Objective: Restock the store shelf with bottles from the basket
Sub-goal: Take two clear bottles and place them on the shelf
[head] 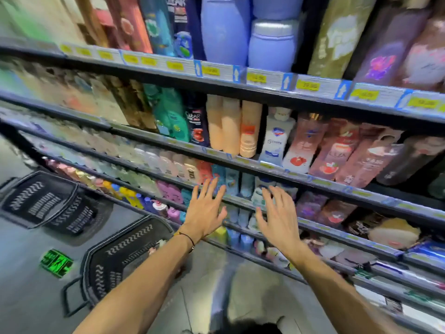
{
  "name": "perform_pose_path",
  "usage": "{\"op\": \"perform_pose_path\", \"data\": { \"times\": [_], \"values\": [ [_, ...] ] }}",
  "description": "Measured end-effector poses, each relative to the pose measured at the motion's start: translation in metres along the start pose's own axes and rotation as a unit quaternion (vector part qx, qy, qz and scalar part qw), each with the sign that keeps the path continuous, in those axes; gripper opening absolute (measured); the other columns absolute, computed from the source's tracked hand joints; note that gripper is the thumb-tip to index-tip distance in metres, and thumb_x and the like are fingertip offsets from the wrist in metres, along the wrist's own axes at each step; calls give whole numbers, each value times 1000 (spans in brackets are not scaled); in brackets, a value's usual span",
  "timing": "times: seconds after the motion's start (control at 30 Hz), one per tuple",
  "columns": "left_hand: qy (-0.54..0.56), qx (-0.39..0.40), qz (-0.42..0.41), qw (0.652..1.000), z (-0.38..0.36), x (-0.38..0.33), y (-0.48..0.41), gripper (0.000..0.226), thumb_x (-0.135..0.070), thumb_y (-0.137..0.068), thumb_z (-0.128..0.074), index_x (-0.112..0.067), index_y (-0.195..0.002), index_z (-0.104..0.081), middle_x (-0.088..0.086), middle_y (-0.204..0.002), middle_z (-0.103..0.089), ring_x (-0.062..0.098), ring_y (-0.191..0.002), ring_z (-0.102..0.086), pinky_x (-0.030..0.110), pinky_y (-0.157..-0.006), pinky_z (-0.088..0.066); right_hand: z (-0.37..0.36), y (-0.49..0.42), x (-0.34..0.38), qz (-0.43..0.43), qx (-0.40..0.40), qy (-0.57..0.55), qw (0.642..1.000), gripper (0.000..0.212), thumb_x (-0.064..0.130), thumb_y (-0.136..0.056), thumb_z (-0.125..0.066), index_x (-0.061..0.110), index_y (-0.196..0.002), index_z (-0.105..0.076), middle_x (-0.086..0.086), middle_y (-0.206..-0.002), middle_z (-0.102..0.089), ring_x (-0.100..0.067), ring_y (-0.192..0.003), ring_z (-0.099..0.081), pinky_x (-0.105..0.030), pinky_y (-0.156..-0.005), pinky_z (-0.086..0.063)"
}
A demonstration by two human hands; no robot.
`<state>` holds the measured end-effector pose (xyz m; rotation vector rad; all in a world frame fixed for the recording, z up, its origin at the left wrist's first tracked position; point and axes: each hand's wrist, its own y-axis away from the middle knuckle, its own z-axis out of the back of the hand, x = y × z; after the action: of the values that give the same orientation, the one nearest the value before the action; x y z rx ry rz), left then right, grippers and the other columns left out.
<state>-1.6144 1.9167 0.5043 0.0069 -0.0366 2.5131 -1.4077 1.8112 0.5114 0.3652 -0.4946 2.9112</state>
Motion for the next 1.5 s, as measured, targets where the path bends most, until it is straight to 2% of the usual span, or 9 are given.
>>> {"op": "perform_pose_path", "data": {
  "times": [0.23,0.37,0.47,0.57,0.83,0.93,1.17,1.4,1.5],
  "values": [
    [21,58,138,988,-25,169,110,66,-46,-87,-52,-14,-145,-50,20,-152,-45,40,-139,-43,56,-113,-35,-95,-15,187,99,152,-23,983,59,39,-86,-43,8,-131,-62,-22,-137,-59,-40,-127,-56,-53,-104,-47],
    [54,86,193,976,-36,231,156,61,-46,-81,-49,-12,-130,-61,19,-135,-59,37,-118,-59,48,-94,-50,-131,-20,254,142,214,-11,966,58,37,-83,-42,9,-129,-64,-20,-134,-61,-39,-123,-60,-53,-98,-51],
    [62,104,238,964,-51,266,177,59,-49,-80,-46,-14,-123,-66,16,-127,-64,34,-111,-63,46,-88,-54,-160,-27,284,168,248,-5,954,57,36,-81,-45,6,-126,-65,-20,-129,-64,-38,-118,-62,-50,-98,-49],
    [75,151,298,940,-76,291,185,55,-51,-82,-60,-16,-124,-66,14,-126,-65,33,-110,-64,44,-85,-55,-191,-38,304,192,277,-13,941,54,30,-81,-50,3,-125,-64,-22,-125,-64,-40,-116,-62,-51,-96,-52],
    [173,166,358,902,-135,338,173,52,-41,-93,-52,-18,-138,-43,12,-129,-54,35,-118,-55,44,-96,-43,-307,-95,316,253,357,-18,899,59,35,-94,-40,1,-141,-52,-21,-133,-59,-41,-124,-55,-52,-99,-48],
    [208,228,374,875,-183,353,156,57,-45,-100,-36,-16,-149,-33,12,-148,-39,33,-134,-40,47,-110,-37,-361,-112,318,246,362,5,899,59,35,-93,-41,5,-144,-48,-17,-142,-53,-36,-133,-49,-51,-104,-46],
    [250,291,388,838,-329,381,137,59,-50,-102,-30,-17,-151,-29,12,-156,-32,32,-140,-33,44,-113,-32,-523,-97,303,213,395,43,893,63,32,-89,-35,4,-144,-51,-18,-149,-50,-35,-138,-46,-47,-111,-40],
    [297,362,351,810,-552,400,125,60,-44,-103,-40,-14,-153,-27,11,-154,-31,34,-141,-30,48,-113,-32,-685,-67,258,237,333,34,912,71,19,-89,-52,6,-156,-31,-17,-165,-22,-33,-155,-14,-52,-122,-22],
    [333,373,381,778,-649,403,121,66,-40,-103,-45,-11,-156,-20,15,-159,-25,36,-145,-27,51,-114,-33,-726,-49,245,244,307,57,918,75,15,-89,-54,2,-157,-24,-19,-166,-15,-34,-155,-10,-54,-122,-22]
  ]
}}
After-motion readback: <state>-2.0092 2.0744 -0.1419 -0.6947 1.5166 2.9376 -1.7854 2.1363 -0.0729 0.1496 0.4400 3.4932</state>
